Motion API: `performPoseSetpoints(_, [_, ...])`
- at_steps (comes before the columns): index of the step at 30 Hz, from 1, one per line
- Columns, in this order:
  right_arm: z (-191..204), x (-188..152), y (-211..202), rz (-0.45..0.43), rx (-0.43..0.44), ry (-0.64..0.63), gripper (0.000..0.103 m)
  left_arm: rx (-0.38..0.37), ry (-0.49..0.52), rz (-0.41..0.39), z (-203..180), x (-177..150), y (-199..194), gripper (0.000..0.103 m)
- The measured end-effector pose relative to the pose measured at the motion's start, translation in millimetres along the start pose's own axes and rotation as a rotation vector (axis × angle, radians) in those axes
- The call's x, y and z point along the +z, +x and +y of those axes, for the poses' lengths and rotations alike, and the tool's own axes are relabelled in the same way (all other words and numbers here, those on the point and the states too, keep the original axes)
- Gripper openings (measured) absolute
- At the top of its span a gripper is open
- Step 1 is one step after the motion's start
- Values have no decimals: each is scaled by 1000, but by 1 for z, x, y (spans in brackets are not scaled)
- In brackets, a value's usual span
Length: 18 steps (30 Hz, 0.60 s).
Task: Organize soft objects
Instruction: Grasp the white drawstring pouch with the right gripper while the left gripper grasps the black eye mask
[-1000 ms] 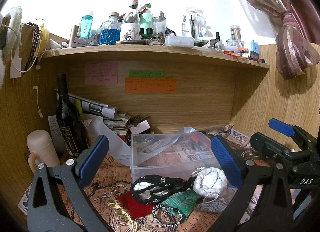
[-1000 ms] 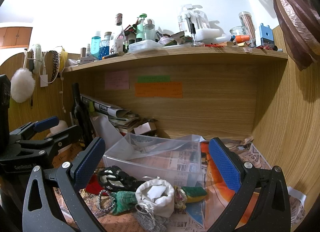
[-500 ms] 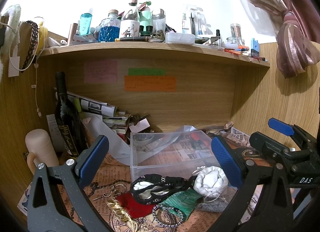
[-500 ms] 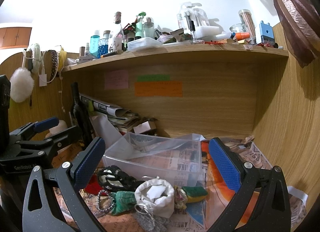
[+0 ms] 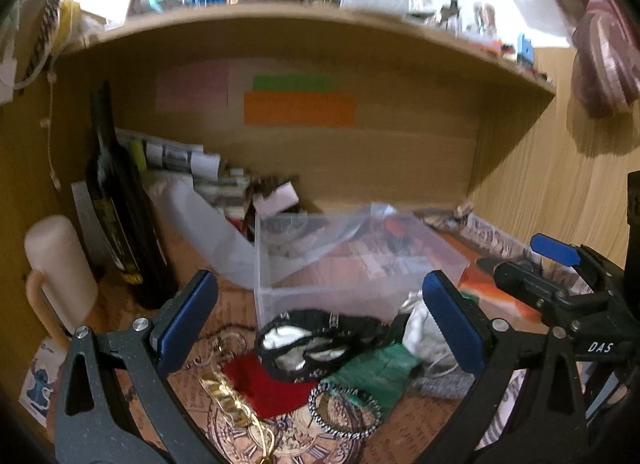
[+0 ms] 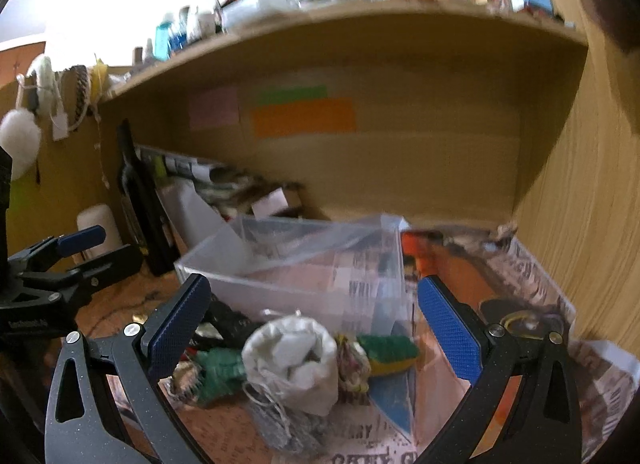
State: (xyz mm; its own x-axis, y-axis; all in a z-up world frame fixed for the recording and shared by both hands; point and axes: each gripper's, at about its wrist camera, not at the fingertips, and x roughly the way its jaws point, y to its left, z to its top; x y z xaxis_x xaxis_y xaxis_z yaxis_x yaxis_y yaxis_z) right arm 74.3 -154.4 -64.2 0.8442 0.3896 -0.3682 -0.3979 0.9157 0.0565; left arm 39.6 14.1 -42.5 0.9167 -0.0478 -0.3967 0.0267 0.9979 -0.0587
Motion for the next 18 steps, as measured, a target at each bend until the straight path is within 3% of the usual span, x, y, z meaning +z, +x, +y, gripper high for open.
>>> performPoseSetpoints(4, [-3, -12, 12, 49, -1, -9, 103, -12, -9, 62, 6, -11, 17, 103])
performPoseSetpoints(9, [-6, -22, 24, 105, 29, -9, 99, -33, -28, 144, 13, -22, 39, 87])
performPoseSetpoints(18, [-4, -31, 38, 185, 91, -1, 70, -83, -59, 253, 18, -37, 73, 76])
